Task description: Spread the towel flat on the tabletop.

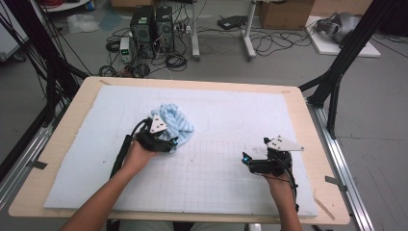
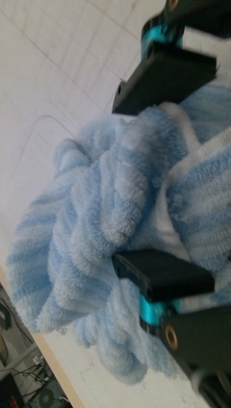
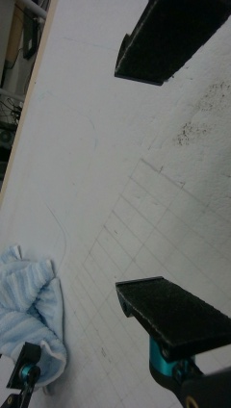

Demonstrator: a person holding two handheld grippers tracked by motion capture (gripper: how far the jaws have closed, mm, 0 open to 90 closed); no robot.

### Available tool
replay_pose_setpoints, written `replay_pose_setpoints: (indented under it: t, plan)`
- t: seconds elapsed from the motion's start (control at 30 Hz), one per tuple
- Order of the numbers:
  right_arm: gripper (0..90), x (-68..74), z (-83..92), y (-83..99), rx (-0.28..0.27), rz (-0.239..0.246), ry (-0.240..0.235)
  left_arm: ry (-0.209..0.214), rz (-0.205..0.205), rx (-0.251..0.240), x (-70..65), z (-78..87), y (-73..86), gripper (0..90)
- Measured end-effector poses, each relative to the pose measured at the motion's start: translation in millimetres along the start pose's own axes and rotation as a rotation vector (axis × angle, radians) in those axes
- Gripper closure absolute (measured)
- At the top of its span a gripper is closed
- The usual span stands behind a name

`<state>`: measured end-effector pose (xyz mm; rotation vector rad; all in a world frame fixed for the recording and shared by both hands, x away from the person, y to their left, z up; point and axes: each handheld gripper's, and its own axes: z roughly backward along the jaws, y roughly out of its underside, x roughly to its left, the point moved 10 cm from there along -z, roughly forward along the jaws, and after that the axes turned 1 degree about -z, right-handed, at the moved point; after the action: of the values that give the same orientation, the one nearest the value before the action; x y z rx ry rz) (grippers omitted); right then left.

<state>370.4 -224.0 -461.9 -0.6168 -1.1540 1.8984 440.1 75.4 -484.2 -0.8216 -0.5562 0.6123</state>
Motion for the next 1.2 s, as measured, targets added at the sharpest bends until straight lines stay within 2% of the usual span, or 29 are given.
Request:
replay_pose_setpoints:
  t: [0.03,0.07,0.13,0.17,0.2,0.23,0.3,0.33,0.37,0.43,0.47,0.53,0.57,0.63,0.67,0.77,0.83,0.87,0.9,0.97,1.0,1.03,1.07,1.1,1.13,1.2]
  plan:
    - [1.9,-0.4,-0.3,0.1,0.0,0.0,0.001,0.0,0.0,0.0,0.0,0.0,0.0,40.8]
    - [1.9,-0.5,-0.4,0.3,0.0,0.0,0.001,0.019,-0.007,-0.014,0.2,1.5,-1.3,48.9]
    - [1.9,-1.1,-0.7,1.0,0.005,0.001,0.001,0.057,0.034,-0.051,1.4,5.7,-5.9,67.2]
    - [1.9,-1.2,-1.0,1.2,0.004,0.001,0.002,0.065,0.061,-0.07,3.3,8.2,-8.5,71.9]
    - [1.9,-1.1,-1.3,1.3,0.004,0.0,0.002,0.065,0.061,-0.07,3.3,8.2,-8.5,73.9]
    - [1.9,-0.4,-1.5,1.6,0.007,-0.006,0.0,0.102,0.115,-0.114,6.6,14.2,-14.5,75.1]
    - [1.9,-0.8,-2.4,1.6,0.007,0.001,0.002,0.141,0.217,-0.195,11.9,22.0,-24.4,75.7]
    - [1.9,-0.1,-2.8,1.9,0.01,0.0,-0.001,0.141,0.217,-0.195,11.9,22.0,-24.4,75.7]
    - [1.9,-0.1,-2.8,1.9,0.01,0.0,-0.001,0.163,0.27,-0.242,15.6,26.7,-29.8,75.7]
    - [1.9,0.3,-3.2,2.1,0.011,0.002,-0.003,0.187,0.337,-0.302,24.3,34.1,-36.5,75.9]
    - [1.9,0.7,-3.3,2.2,0.011,-0.001,-0.004,0.18,0.347,-0.31,29.3,36.4,-37.4,75.9]
    - [1.9,0.4,-3.2,1.9,0.009,0.001,-0.002,0.127,0.364,-0.321,46.9,40.5,-36.4,76.0]
    - [1.9,0.6,-3.0,2.0,0.009,0.001,-0.004,0.127,0.364,-0.321,46.9,40.5,-36.4,76.0]
    - [1.9,1.0,-3.3,2.3,0.009,-0.002,-0.005,0.074,0.391,-0.324,64.3,41.5,-29.8,76.1]
    - [1.9,1.0,-3.6,2.6,0.01,-0.001,-0.005,0.074,0.391,-0.324,64.3,41.5,-29.8,76.1]
    - [1.9,1.8,-4.5,3.2,0.015,-0.004,-0.008,0.024,0.419,-0.306,80.2,38.8,-21.6,76.3]
    - [1.9,2.3,-5.3,3.0,0.013,0.0,-0.008,-0.043,0.458,-0.29,97.2,34.2,-14.0,76.5]
    - [1.9,3.4,-5.5,3.5,0.019,-0.003,-0.01,-0.043,0.458,-0.29,97.2,34.2,-14.0,76.4]
    - [1.9,3.4,-5.5,3.5,0.019,-0.003,-0.01,-0.067,0.468,-0.279,103.1,31.8,-10.6,76.4]
    - [1.9,5.1,-7.1,3.4,0.021,0.003,-0.01,-0.085,0.486,-0.265,111.9,27.7,-4.7,75.5]
    - [1.9,5.9,-7.7,3.2,0.021,0.005,-0.014,-0.087,0.505,-0.264,114.5,26.4,-2.4,71.6]
    - [1.9,7.1,-8.1,3.3,0.022,0.003,-0.02,-0.054,0.567,-0.28,115.1,26.7,-1.9,62.5]
    - [1.9,7.2,-8.9,3.1,0.021,0.008,-0.02,-0.054,0.567,-0.28,115.1,26.7,-1.9,52.5]
    - [1.9,7.2,-8.9,3.1,0.021,0.008,-0.02,-0.045,0.577,-0.281,114.3,28.3,-2.3,52.5]
    - [1.9,8.7,-10.2,4.1,0.03,0.009,-0.027,-0.042,0.561,-0.284,112.7,30.8,-3.6,45.0]
    - [1.9,9.0,-11.6,4.6,0.034,0.013,-0.03,-0.058,0.491,-0.28,108.7,37.9,-5.5,39.5]
